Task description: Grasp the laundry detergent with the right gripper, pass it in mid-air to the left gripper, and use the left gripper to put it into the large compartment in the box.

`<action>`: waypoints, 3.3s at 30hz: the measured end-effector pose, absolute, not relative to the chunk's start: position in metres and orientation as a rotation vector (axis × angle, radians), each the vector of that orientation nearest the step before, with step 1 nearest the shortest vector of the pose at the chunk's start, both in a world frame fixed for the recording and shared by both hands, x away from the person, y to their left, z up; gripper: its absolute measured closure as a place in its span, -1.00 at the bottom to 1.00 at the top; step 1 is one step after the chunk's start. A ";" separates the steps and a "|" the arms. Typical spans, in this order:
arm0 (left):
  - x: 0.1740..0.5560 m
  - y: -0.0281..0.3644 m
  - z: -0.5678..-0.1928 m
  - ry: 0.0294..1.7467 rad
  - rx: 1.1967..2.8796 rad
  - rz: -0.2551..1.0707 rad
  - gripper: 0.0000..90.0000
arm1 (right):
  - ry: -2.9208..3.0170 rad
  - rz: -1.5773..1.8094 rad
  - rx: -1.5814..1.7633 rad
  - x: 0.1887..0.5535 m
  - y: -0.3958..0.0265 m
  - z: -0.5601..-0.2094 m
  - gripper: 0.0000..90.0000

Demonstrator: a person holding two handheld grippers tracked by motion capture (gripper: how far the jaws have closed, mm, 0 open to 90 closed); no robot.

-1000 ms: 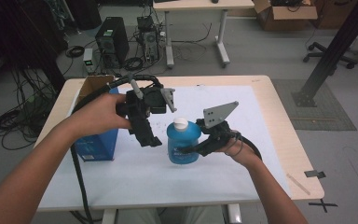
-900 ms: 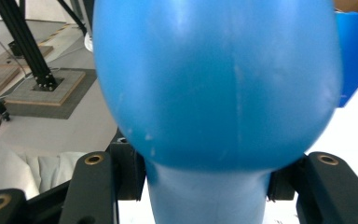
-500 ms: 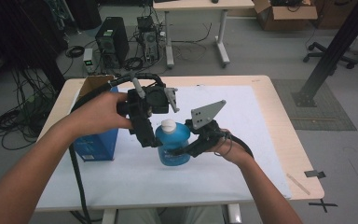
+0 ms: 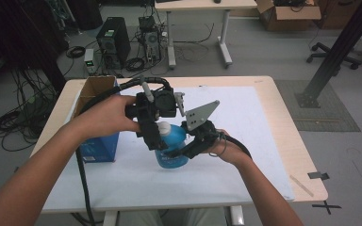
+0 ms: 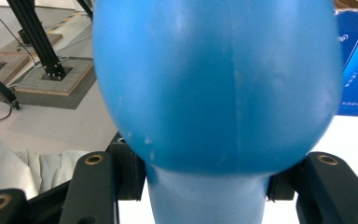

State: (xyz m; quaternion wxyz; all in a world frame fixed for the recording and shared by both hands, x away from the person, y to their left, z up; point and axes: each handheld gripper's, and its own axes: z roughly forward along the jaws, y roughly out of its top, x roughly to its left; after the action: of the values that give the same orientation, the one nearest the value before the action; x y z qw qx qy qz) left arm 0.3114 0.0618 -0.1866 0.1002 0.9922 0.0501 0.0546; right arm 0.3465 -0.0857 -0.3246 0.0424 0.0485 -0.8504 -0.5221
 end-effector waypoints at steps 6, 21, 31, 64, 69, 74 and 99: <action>0.313 0.060 -0.194 0.170 2.936 0.164 -0.85 | -2.609 -1.590 0.144 0.348 -0.085 -0.325 -0.03; 0.315 0.054 -0.206 0.156 2.948 0.178 -0.79 | -2.611 -1.581 0.125 0.350 -0.085 -0.326 -0.03; 0.316 0.054 -0.207 0.157 2.940 0.180 -0.68 | -2.610 -1.584 0.118 0.350 -0.086 -0.326 -0.03; 0.317 0.050 -0.213 0.132 2.964 0.178 -0.28 | -2.606 -1.585 0.115 0.351 -0.086 -0.327 -0.03; 0.317 0.050 -0.212 0.137 2.967 0.184 -0.17 | -2.607 -1.581 0.118 0.351 -0.086 -0.327 -0.03; 0.317 0.049 -0.211 0.132 2.971 0.200 -0.16 | -2.607 -1.587 0.115 0.351 -0.087 -0.326 -0.03; 0.320 0.044 -0.199 0.189 3.001 0.224 -0.15 | -2.677 -1.560 0.003 0.352 -0.115 -0.322 -0.69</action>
State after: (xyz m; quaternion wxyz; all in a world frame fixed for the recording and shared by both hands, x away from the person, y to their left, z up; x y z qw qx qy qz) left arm 0.3199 0.0442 -0.1988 0.0629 0.9933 0.0626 0.0742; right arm 0.3519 -0.1154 -0.3219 0.0213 0.0009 -0.8638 -0.5034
